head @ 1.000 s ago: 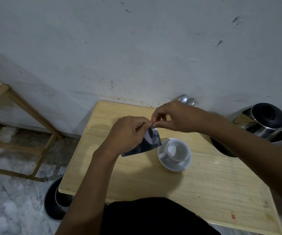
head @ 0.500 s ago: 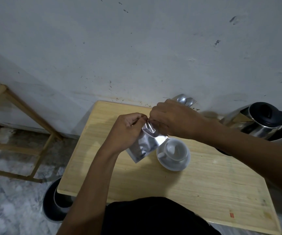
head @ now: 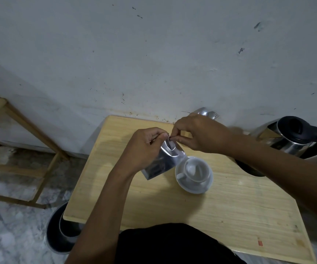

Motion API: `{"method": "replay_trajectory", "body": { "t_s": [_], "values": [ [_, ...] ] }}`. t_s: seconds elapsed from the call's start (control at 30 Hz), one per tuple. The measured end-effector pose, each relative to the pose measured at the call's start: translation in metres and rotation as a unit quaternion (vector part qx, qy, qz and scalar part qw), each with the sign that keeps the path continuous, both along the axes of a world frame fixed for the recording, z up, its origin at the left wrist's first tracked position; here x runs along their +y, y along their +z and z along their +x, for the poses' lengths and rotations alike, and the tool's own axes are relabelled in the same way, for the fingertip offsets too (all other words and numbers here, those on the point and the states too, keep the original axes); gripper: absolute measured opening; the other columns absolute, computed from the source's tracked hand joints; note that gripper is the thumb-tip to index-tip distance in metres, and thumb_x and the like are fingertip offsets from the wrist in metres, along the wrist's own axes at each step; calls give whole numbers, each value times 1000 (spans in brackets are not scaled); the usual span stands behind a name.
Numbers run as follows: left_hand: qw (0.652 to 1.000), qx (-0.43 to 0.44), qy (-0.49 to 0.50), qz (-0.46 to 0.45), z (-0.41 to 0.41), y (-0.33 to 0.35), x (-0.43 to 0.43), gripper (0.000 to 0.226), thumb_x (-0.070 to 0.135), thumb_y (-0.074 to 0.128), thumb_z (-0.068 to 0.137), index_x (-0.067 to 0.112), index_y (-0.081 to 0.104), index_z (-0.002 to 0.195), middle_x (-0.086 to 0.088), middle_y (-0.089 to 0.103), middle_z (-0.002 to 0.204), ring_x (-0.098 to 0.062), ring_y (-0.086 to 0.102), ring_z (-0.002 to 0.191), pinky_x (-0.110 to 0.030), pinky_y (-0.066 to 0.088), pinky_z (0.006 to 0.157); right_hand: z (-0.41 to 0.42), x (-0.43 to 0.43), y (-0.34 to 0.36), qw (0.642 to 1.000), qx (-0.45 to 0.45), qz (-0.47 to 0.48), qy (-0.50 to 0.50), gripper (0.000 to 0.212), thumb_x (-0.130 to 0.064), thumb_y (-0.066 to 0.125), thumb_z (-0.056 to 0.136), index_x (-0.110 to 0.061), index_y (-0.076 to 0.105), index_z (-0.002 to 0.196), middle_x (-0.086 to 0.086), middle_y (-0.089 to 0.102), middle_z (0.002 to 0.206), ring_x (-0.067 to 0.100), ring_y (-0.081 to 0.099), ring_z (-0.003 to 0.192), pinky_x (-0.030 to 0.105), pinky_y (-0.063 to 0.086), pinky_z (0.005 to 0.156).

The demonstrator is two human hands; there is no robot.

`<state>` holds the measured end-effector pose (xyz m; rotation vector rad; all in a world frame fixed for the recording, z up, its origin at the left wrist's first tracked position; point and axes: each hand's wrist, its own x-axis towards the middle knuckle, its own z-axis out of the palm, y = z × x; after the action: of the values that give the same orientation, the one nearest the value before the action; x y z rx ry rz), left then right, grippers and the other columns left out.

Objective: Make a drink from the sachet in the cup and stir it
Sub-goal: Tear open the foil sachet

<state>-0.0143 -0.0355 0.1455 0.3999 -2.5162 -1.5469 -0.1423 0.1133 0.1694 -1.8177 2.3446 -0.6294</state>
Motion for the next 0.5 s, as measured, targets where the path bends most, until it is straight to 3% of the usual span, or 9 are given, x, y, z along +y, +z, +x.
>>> {"method": "replay_trajectory", "body": {
  "t_s": [0.07,0.17,0.27,0.4,0.5],
  "values": [
    [999,-1,16,42,0,-1,1,22,18,52,95,14,72,86,3,74,76,-16,65,67,-27,49,66,6,-1,-6,999,39,-17,15,10,-19,66,86,-11,69,82,0,69,75,20,60,68,27,44,71],
    [991,-18,49,125,1,-4,8,24,16,52,95,9,72,83,10,61,52,-6,49,47,-20,39,52,9,-1,-17,993,107,-29,32,11,-8,60,86,-7,63,76,5,60,68,29,55,62,42,47,66],
    [985,-42,40,162,5,-7,8,26,21,51,96,14,70,79,12,54,51,-4,44,46,-16,37,50,9,4,-23,992,109,-56,21,10,-3,61,84,-7,64,75,5,64,70,29,58,62,44,49,65],
    [989,-73,-14,126,8,-5,5,26,26,49,97,19,72,87,22,62,54,9,53,49,-7,37,54,11,6,-23,993,103,-52,23,17,-14,55,87,-8,69,78,4,68,73,26,62,66,44,51,66],
    [994,-59,-24,93,8,-6,3,27,26,48,98,21,74,93,20,72,72,6,62,65,-7,43,62,9,2,-25,992,108,-62,24,11,-3,59,81,-8,68,76,4,66,71,27,61,65,45,50,65]
  ]
}}
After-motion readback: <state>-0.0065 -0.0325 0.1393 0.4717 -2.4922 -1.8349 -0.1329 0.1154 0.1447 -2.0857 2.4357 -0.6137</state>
